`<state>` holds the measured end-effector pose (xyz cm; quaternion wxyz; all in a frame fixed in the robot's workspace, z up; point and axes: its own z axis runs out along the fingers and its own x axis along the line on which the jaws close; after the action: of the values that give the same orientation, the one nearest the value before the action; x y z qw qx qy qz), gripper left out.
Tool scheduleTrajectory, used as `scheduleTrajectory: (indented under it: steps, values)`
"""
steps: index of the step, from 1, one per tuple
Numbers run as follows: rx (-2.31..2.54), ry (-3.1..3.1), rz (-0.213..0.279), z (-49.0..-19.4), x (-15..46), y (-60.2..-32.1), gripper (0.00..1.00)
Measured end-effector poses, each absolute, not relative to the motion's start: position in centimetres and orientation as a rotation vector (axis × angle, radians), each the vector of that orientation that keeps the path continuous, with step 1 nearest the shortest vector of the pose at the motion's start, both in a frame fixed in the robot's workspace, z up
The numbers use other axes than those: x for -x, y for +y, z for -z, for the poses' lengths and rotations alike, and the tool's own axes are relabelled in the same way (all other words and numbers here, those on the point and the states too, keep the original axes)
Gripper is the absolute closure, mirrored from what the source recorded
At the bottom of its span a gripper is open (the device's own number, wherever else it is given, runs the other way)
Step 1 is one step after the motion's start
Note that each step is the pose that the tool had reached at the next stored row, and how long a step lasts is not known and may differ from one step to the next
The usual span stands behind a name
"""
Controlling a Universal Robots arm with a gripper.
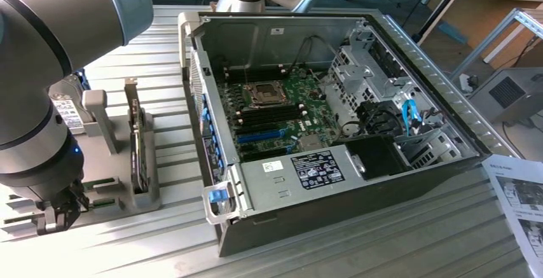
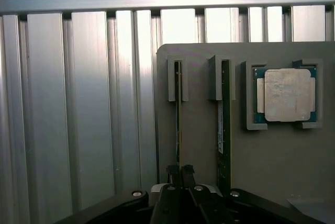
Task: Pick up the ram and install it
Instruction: 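Pick up the ram and move it above insertion slot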
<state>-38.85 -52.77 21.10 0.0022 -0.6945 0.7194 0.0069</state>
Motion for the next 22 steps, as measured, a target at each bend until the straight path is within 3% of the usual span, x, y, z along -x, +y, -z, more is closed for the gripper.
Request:
scheduleTrajectory:
  steps: [22]
  values:
    - [2.179,2.257,-0.022,-25.0,38.8,-52.8,0.88]
